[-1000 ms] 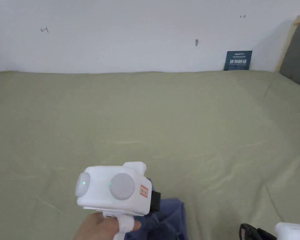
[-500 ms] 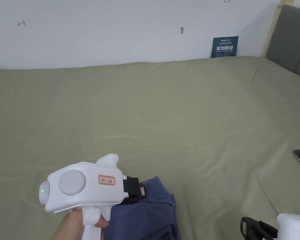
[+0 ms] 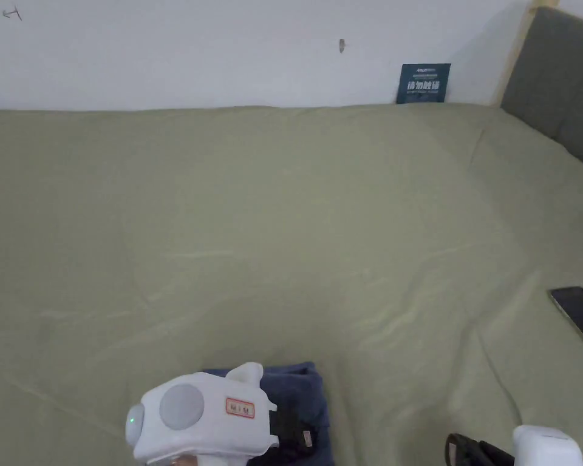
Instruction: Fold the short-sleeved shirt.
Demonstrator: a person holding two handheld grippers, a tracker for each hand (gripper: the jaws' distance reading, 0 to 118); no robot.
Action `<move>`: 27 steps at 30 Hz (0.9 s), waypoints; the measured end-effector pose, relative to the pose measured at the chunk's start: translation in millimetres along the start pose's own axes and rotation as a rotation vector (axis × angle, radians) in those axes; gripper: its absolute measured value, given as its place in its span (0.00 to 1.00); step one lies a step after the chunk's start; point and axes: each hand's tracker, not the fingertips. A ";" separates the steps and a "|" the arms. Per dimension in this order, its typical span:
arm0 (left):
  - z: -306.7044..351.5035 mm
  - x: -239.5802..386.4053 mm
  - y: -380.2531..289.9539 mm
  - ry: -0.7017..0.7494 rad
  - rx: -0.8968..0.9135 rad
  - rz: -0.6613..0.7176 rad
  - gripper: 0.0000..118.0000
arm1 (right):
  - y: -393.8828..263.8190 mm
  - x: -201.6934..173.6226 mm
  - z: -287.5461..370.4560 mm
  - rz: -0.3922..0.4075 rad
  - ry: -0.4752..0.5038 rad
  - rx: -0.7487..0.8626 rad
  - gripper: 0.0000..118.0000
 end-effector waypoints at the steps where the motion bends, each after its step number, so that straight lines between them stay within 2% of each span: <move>1: -1.3 1.7 -0.8 -0.007 0.004 0.006 0.00 | 0.6 -2.4 -1.3 -0.002 0.004 -0.002 0.00; 4: 5.8 3.5 0.7 -0.007 0.007 -0.012 0.01 | 7.3 -15.0 -6.3 0.012 0.051 -0.012 0.00; 7: 40.1 6.1 -2.1 -0.017 0.056 -0.070 0.01 | 19.2 -34.0 -20.6 0.088 0.146 -0.052 0.00; 9: 72.2 2.2 -6.0 -0.022 0.094 -0.079 0.01 | 29.3 -48.8 -37.8 0.113 0.243 -0.102 0.00; 12: 119.4 -14.3 -16.6 0.009 0.151 -0.084 0.01 | 41.9 -70.0 -73.6 0.092 0.444 -0.219 0.00; 14: 143.1 -30.9 -22.4 0.024 0.177 -0.065 0.01 | 46.7 -84.5 -99.7 0.095 0.532 -0.282 0.00; 15: 153.7 -39.7 -25.4 0.039 0.192 -0.051 0.01 | 49.3 -90.3 -115.1 0.072 0.589 -0.326 0.00; 19: 175.6 -75.9 -27.6 0.102 0.217 0.001 0.01 | 54.7 -91.1 -173.4 -0.065 0.716 -0.469 0.00; 21: 178.5 -91.1 -25.6 0.109 0.219 0.034 0.01 | 54.1 -80.4 -194.8 -0.169 0.740 -0.515 0.00; 25: 174.8 -117.4 -16.8 0.087 0.213 0.079 0.01 | 27.0 -35.1 -249.0 -0.463 0.828 -0.648 0.00; 27: 170.9 -126.1 -12.7 0.023 0.207 0.107 0.04 | 15.1 -17.5 -262.9 -0.640 0.953 -0.656 0.00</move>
